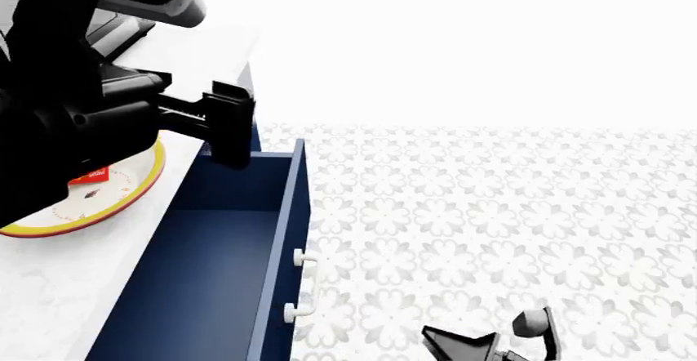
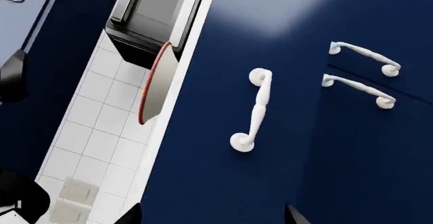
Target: Place the bar in the bowl and close the drawer.
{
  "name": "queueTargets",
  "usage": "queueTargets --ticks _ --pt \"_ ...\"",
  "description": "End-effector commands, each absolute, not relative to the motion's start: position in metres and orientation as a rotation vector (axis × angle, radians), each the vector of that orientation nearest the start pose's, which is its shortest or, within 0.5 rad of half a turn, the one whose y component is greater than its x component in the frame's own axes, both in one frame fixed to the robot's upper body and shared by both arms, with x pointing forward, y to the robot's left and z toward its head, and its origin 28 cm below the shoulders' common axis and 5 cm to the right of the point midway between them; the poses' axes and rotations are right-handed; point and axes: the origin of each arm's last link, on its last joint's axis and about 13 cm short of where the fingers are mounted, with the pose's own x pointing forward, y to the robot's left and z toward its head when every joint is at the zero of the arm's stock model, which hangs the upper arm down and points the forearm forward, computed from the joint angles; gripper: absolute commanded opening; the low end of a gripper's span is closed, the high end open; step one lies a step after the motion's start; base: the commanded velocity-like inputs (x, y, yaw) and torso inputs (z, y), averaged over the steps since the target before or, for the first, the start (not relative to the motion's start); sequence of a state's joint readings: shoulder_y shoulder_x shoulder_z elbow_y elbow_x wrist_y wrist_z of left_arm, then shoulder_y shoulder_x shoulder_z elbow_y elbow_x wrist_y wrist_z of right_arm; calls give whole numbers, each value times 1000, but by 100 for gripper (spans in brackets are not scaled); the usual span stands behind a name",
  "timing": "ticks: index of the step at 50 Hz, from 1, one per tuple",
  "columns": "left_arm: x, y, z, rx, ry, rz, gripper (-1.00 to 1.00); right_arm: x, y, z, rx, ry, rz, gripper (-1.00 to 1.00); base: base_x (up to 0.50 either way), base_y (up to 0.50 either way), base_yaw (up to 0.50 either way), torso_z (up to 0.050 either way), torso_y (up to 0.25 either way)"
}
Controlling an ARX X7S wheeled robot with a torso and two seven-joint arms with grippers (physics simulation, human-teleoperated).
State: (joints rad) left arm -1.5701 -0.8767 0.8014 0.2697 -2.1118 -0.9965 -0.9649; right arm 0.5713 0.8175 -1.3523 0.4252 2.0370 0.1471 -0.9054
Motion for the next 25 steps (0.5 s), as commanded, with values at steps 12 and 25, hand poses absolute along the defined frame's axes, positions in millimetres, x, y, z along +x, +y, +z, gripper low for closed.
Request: queueTargets --ticks 12,25 --pt "221 187 348 309 274 -335 100 156 -257 -79 1330 375 512 100 0 0 0 0 0" --pt "211 135 334 505 246 -357 100 151 -262 -81 1372 324 499 100 0 0 0 0 0"
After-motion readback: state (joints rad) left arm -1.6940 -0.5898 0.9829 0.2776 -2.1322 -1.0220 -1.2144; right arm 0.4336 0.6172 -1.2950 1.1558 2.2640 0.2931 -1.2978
